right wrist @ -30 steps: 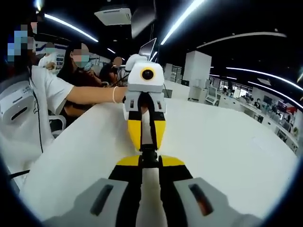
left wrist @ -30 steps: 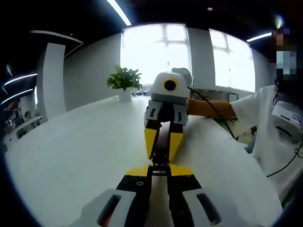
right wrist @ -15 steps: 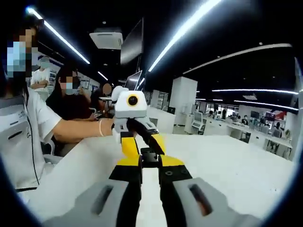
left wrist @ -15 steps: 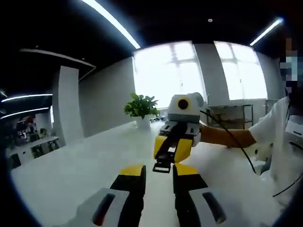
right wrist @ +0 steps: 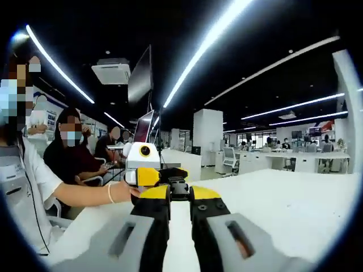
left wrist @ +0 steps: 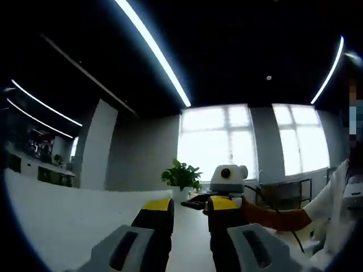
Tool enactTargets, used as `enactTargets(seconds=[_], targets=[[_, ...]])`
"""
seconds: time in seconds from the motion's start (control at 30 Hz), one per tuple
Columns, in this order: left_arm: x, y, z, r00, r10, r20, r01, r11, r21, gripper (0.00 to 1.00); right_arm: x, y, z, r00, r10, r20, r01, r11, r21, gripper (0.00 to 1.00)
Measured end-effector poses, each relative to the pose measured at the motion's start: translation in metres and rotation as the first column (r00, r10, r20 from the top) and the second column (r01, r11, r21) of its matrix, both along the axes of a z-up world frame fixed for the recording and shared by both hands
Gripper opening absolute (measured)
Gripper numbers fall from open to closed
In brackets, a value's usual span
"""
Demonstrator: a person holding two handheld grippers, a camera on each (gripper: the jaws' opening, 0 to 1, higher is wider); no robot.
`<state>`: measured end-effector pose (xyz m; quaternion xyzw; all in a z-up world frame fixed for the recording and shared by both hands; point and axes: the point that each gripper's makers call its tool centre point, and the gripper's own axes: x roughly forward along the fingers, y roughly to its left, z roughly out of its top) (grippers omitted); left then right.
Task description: Snap the two parts of the plastic buckle together until the buckle closes and remains connected.
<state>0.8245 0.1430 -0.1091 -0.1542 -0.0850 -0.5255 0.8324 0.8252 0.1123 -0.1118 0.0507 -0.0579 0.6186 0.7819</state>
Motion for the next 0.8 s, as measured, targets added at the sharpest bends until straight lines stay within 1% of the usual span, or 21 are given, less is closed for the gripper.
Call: enactTargets(seconds=[0.03,0.07,0.1,0.13,0.2,0.23,0.3,0.33,0.37,0.4,0.43,0.5,0.57,0.67,0.8], targets=[[0.001,0.000,-0.003,1.000,0.002,0.003,-0.002,1.000,0.021,0.20,0.002,0.000,0.000,1.000,0.005,-0.021,-0.004,1.000,0.026,0.12],[0.000,-0.002,-0.007,1.000,0.001,-0.001,-0.001,1.000,0.023,0.20,0.002,0.001,-0.001,0.999,0.022,-0.046,-0.019,0.998,0.066,0.12],[-0.001,-0.003,-0.009,1.000,-0.015,-0.023,0.016,1.000,0.009,0.20,0.004,0.001,-0.003,0.996,0.039,-0.078,-0.032,0.994,0.100,0.12],[-0.003,-0.006,-0.012,0.999,-0.027,-0.037,0.027,1.000,0.010,0.20,0.003,0.002,-0.007,0.995,0.050,-0.092,-0.041,0.995,0.091,0.12],[-0.003,-0.009,-0.013,0.999,-0.016,-0.039,0.017,1.000,0.010,0.20,0.003,0.004,-0.012,0.994,0.048,-0.097,-0.040,0.996,0.082,0.12],[-0.003,-0.010,-0.013,0.999,-0.016,-0.037,0.017,1.000,0.014,0.20,-0.001,0.005,-0.015,0.993,0.058,-0.099,-0.051,0.996,0.075,0.12],[-0.004,-0.014,-0.017,0.999,-0.022,-0.037,0.024,0.999,0.047,0.20,-0.007,0.008,-0.019,0.991,0.076,-0.107,-0.068,0.995,0.070,0.12],[-0.006,-0.016,-0.020,0.999,-0.032,-0.039,0.034,0.997,0.071,0.20,-0.011,0.010,-0.020,0.990,0.092,-0.104,-0.086,0.995,0.056,0.12],[-0.013,-0.019,-0.022,0.996,-0.073,-0.053,0.077,0.994,0.072,0.20,-0.013,0.011,-0.022,0.991,0.092,-0.098,-0.088,0.995,0.041,0.12],[-0.016,-0.019,-0.025,0.994,-0.087,-0.069,0.093,0.993,0.078,0.20,-0.015,0.011,-0.023,0.990,0.103,-0.099,-0.099,0.994,0.039,0.12],[-0.016,-0.018,-0.024,0.993,-0.092,-0.069,0.097,0.993,0.070,0.19,-0.016,0.011,-0.024,0.989,0.109,-0.101,-0.106,0.994,0.038,0.12],[-0.018,-0.015,-0.028,0.991,-0.109,-0.078,0.115,0.990,0.077,0.16,-0.021,0.013,-0.031,0.986,0.131,-0.105,-0.131,0.991,0.010,0.12],[-0.019,-0.013,-0.034,0.986,-0.134,-0.101,0.144,0.986,0.090,0.16,-0.023,0.014,-0.035,0.985,0.137,-0.105,-0.138,0.990,-0.008,0.12],[-0.021,-0.013,-0.041,0.979,-0.161,-0.126,0.174,0.980,0.095,0.16,-0.024,0.014,-0.038,0.985,0.138,-0.105,-0.140,0.990,-0.016,0.12],[-0.026,-0.014,-0.047,0.975,-0.170,-0.144,0.188,0.975,0.117,0.16,-0.025,0.013,-0.040,0.987,0.124,-0.097,-0.127,0.992,-0.020,0.12]])
